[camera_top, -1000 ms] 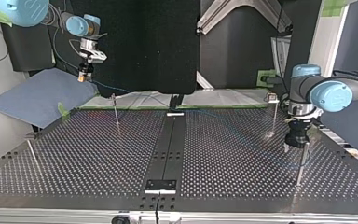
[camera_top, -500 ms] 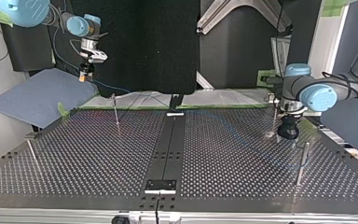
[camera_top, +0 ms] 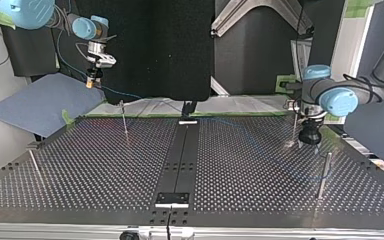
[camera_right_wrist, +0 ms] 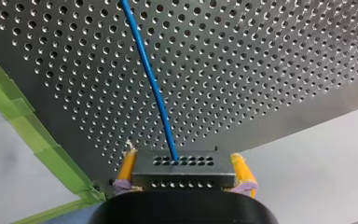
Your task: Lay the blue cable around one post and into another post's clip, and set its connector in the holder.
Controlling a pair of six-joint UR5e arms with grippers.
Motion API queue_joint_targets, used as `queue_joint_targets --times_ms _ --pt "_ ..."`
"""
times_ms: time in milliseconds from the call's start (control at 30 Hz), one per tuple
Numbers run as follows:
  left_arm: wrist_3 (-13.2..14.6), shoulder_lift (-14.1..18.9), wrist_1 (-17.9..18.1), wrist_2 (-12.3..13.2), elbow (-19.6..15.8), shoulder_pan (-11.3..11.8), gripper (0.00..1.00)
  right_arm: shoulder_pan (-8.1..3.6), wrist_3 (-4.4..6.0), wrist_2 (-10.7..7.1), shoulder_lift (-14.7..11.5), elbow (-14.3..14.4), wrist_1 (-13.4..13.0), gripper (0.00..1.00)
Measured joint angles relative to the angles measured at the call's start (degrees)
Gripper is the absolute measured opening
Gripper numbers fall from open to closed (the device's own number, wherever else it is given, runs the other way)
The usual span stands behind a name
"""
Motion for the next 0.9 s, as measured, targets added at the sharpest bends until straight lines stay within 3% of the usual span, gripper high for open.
queue_joint_targets --times_ms 233,900 --pt "-0.1 0.0 0.6 -1.3 -2.4 0.2 1.00 0.19 0.02 -0.05 0.0 0.0 0.3 0.00" --pt "-0.4 0.0 1.3 -1.6 -7.9 0.0 1.00 0.51 0.11 -0.05 0.1 -0.1 0.5 0.00"
